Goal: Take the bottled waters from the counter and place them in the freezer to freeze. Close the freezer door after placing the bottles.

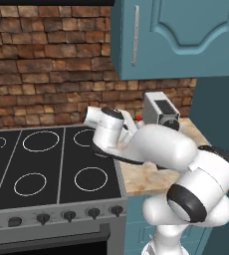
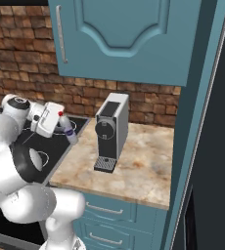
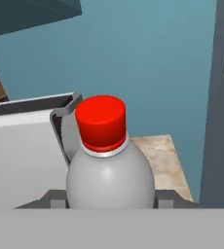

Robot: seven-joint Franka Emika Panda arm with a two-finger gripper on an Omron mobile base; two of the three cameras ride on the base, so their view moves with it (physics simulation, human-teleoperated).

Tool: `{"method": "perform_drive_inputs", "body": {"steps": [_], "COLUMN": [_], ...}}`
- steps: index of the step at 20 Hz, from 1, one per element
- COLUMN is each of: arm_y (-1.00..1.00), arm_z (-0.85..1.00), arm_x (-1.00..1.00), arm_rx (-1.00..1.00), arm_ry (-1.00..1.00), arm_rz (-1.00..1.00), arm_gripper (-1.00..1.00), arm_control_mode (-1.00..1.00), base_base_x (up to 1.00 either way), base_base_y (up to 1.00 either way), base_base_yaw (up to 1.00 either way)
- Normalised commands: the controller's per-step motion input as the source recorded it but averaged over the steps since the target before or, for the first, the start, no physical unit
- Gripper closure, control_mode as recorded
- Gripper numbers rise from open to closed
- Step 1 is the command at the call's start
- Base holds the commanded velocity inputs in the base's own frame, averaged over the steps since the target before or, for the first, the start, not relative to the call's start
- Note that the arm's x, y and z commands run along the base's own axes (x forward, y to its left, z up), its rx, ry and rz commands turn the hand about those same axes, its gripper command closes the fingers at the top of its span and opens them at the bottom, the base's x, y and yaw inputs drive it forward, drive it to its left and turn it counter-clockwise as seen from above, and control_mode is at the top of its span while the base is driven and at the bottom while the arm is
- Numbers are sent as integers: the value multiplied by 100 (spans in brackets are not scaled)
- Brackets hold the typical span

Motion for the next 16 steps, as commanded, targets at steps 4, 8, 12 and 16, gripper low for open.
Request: {"method": "perform_drive_inputs", "body": {"steps": [4, 8, 12, 16], "arm_y": [-15, -8, 0, 0], "arm_z": [34, 37, 12, 0], "arm_x": [-100, -100, -50, 0], "arm_rx": [10, 9, 6, 0], "arm_ry": [-10, -11, -4, 0], "arm_rz": [-4, -1, -1, 0], "arm_gripper": [100, 100, 100, 100], "arm_control_mode": [-100, -100, 100, 100], "base_base_x": [0, 0, -50, -100], "base_base_y": [0, 0, -1, -19], "base_base_yaw": [0, 0, -2, -17]}}
